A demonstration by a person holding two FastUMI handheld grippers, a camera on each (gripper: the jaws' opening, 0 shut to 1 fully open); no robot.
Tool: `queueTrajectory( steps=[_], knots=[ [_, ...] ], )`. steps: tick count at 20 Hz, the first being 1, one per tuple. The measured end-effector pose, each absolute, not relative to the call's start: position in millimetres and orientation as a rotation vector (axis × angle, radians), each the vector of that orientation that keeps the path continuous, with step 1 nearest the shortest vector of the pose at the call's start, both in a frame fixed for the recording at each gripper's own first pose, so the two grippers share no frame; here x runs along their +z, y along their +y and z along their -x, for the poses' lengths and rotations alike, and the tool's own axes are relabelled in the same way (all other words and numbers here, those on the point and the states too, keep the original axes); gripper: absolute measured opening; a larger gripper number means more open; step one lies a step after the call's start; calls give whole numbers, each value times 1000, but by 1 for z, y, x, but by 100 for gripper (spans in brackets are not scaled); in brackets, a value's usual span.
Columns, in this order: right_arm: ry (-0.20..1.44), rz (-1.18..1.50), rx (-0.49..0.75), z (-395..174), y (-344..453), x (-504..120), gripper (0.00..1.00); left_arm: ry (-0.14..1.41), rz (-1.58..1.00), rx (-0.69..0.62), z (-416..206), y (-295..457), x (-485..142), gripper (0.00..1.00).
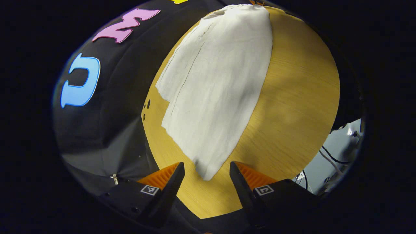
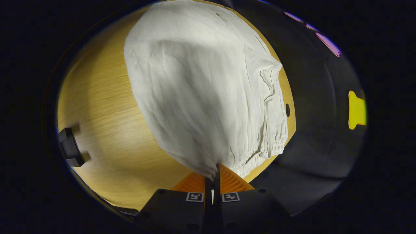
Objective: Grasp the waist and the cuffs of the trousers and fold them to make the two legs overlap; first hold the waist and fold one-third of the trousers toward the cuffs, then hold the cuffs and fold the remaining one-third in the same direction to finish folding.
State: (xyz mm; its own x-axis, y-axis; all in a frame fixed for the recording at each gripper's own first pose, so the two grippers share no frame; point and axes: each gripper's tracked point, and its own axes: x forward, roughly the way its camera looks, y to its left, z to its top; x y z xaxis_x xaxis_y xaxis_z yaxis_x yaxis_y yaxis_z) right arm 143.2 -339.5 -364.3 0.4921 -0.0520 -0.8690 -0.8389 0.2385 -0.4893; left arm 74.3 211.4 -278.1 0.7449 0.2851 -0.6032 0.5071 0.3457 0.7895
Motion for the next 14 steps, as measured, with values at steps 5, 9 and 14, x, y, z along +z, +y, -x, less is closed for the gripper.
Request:
queueTrajectory(
  steps=[5, 9, 14],
  knots=[
    [920, 1215, 666, -143, -339, -365, 5, 783, -1363, -328, -110, 197, -286, 83],
    [912, 1233, 668, -143, -339, -364, 5, 866, -1328, -371, -121, 196, -290, 58],
    [904, 1236, 670, -143, -339, -364, 5, 919, -1294, -387, -125, 195, -297, 16]
  ],
)
